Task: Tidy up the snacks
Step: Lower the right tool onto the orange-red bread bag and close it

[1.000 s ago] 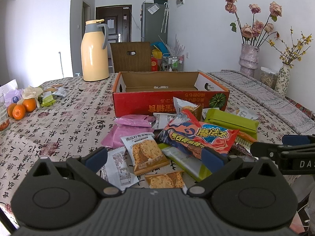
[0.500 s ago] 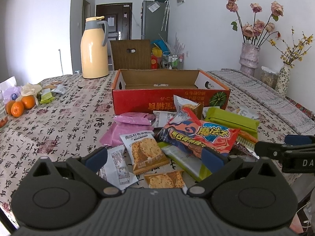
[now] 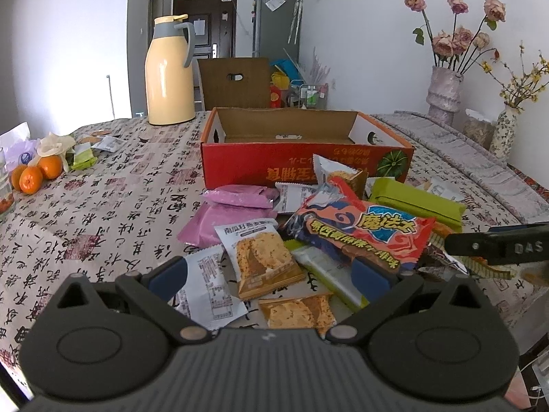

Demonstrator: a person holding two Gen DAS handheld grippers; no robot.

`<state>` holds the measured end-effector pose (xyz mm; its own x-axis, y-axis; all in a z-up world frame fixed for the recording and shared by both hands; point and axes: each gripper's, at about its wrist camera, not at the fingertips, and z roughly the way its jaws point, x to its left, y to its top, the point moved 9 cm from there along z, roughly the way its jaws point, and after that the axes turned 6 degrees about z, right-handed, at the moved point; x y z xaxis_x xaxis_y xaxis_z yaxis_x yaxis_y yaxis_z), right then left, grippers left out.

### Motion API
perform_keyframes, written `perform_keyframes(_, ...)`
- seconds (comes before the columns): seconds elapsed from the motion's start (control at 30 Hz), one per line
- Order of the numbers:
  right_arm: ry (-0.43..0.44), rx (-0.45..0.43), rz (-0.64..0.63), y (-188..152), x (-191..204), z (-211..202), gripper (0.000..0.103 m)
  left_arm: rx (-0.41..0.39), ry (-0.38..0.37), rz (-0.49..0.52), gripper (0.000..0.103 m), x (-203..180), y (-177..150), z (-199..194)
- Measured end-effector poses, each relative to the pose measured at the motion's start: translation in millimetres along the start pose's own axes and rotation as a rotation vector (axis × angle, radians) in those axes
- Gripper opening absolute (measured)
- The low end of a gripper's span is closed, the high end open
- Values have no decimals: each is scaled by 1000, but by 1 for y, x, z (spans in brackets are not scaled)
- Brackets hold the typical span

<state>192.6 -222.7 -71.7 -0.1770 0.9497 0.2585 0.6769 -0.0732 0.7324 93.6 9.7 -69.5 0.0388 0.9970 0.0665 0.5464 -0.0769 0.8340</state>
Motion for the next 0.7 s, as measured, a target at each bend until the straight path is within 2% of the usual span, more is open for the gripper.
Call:
perform_keyframes(0.17,31,99,39,-3,-5,29,87,12,3,-4,103,2,-1,6)
perform_keyframes(0.3,63,135,73,-6,-8,43,85,22,1,-6,103,3,-3,12)
perform_keyframes(0.37,62,131,75,-6,-8,46,83,28,-1,-8,103,4,-4,14)
perform_keyframes(0.6,53,117,43,-8,0,48,63,44,-5,-14,103,4,-6,21)
perform_keyframes(0.7,40,105,23,-8,1,47,60,50,-7,-17,103,5,-7,23)
